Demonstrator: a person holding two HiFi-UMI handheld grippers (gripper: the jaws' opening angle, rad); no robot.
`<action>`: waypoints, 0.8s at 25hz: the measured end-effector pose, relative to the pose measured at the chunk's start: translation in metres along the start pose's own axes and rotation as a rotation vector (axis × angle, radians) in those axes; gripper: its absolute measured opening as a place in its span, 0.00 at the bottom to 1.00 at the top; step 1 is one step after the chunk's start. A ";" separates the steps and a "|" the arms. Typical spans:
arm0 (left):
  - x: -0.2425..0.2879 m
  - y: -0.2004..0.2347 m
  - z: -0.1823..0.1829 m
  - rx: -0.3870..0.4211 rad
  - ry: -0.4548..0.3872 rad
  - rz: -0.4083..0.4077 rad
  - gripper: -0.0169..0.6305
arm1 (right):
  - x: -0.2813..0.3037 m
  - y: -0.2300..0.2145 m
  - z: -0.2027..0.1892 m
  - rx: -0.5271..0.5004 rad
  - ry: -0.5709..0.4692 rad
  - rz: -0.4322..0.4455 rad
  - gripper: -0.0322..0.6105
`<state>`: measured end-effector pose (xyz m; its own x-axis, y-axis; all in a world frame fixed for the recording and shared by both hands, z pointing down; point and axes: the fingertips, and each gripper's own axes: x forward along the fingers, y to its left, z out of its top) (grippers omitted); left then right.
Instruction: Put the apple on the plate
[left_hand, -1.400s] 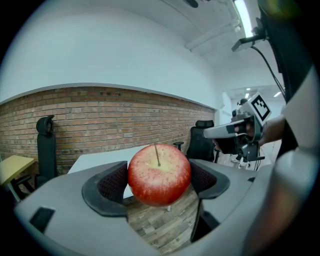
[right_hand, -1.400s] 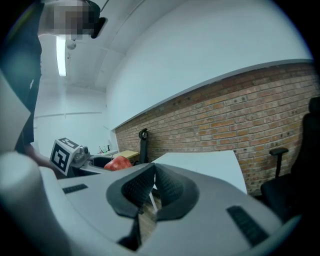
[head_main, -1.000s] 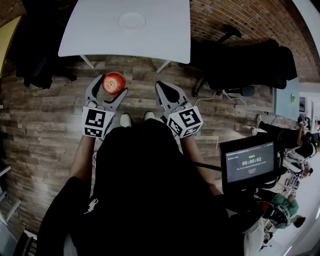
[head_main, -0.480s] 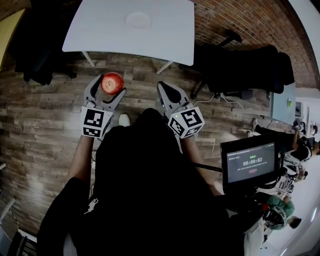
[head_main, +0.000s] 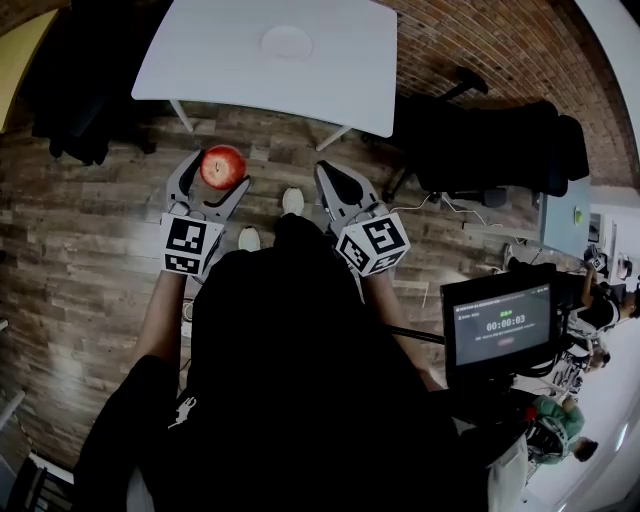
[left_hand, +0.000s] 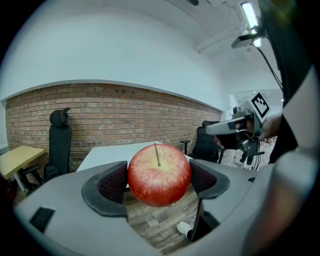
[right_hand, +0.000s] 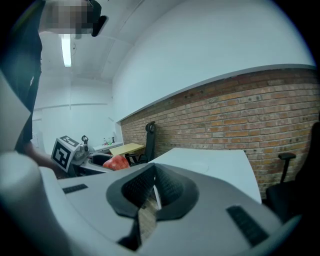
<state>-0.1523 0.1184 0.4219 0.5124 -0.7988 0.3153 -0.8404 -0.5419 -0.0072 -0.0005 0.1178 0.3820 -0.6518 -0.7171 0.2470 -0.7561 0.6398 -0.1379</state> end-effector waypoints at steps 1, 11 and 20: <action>0.000 0.001 0.000 0.003 -0.001 -0.001 0.63 | 0.001 0.000 -0.001 0.003 -0.002 -0.001 0.06; 0.019 0.014 -0.002 0.014 0.022 0.021 0.63 | 0.021 -0.019 -0.005 0.030 -0.014 0.007 0.06; 0.094 0.032 0.025 0.016 0.048 0.036 0.63 | 0.064 -0.086 0.010 0.052 -0.002 0.046 0.06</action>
<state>-0.1265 0.0201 0.4279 0.4729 -0.8045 0.3594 -0.8550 -0.5176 -0.0338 0.0220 0.0144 0.4002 -0.6857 -0.6881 0.2374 -0.7276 0.6566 -0.1985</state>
